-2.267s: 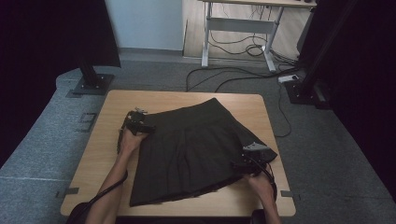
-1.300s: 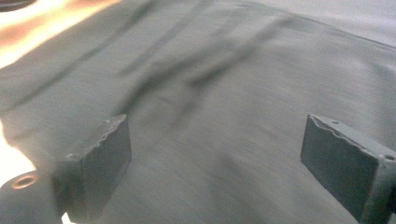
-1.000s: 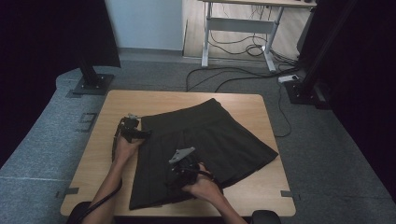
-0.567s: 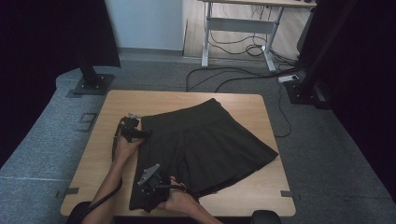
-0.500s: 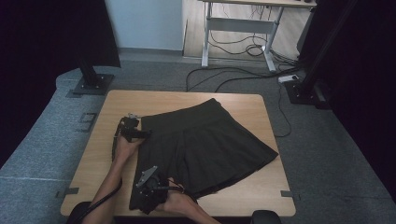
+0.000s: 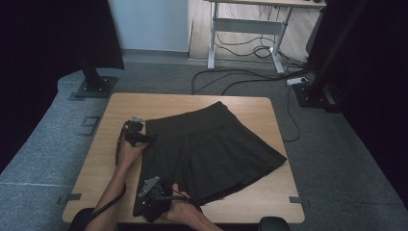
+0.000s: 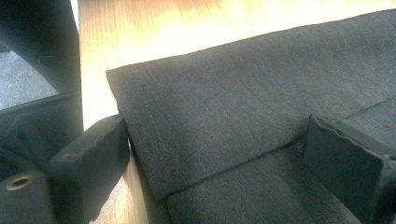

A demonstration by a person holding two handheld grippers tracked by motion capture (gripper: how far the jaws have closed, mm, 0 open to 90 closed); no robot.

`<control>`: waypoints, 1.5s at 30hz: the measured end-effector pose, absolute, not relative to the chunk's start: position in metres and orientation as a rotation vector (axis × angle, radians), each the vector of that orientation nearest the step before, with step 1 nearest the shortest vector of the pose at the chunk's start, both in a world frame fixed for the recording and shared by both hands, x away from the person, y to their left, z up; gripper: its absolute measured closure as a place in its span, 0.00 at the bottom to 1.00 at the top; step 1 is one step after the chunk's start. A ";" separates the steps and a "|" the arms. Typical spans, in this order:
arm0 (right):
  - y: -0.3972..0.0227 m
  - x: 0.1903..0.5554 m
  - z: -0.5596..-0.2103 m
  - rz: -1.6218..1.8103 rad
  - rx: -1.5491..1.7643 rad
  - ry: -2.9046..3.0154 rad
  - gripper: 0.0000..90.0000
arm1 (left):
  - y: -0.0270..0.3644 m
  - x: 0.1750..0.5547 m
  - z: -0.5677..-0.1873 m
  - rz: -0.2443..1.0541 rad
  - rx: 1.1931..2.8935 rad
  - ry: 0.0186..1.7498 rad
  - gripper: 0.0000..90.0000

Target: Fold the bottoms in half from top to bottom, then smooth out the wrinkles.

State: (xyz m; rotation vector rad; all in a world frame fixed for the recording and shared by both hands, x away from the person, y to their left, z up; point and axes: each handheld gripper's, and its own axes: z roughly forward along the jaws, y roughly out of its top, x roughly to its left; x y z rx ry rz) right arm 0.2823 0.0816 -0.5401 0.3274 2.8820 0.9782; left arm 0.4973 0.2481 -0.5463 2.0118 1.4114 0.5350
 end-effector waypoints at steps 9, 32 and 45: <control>0.080 0.284 -0.537 0.996 0.385 2.852 0.30 | 0.243 0.498 -0.545 0.543 2.000 1.385 0.27; 0.063 0.306 -0.520 1.254 0.437 2.924 0.93 | 0.230 0.490 -0.525 0.505 2.036 1.298 0.94; 0.124 0.290 -0.499 1.422 0.254 2.988 0.93 | 0.295 0.452 -0.485 0.587 2.085 1.308 0.94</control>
